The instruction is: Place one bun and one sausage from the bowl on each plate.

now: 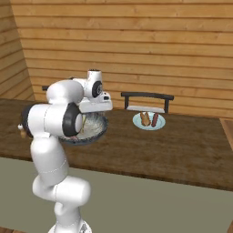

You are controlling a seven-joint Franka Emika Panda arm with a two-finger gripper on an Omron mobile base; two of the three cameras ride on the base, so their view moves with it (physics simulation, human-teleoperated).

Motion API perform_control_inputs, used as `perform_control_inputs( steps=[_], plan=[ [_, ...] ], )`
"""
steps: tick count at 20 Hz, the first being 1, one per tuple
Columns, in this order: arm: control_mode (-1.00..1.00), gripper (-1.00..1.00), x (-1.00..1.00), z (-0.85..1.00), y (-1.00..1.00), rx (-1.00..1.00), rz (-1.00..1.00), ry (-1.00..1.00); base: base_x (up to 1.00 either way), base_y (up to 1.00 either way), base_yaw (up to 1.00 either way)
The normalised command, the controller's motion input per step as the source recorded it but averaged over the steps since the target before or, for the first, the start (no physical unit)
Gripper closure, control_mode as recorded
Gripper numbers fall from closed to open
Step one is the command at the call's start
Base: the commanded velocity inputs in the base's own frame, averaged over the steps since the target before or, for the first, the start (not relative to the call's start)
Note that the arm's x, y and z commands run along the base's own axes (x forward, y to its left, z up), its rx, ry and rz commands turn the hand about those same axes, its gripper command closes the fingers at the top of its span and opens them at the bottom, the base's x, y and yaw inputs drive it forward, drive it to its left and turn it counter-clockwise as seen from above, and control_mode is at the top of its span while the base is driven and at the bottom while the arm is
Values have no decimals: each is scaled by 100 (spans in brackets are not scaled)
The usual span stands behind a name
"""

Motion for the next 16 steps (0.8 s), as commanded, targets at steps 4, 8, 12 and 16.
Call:
perform_control_inputs(
  steps=[4,8,12,16],
  plan=[
    [-100,-100,-12,0,98,0,0,2,0,0,0],
    [-100,-100,-34,-11,40,0,7,15,0,0,0],
    [-100,-100,-29,-18,8,3,16,19,0,0,0],
    [-100,-100,0,-36,23,5,12,21,0,0,0]
  ],
)
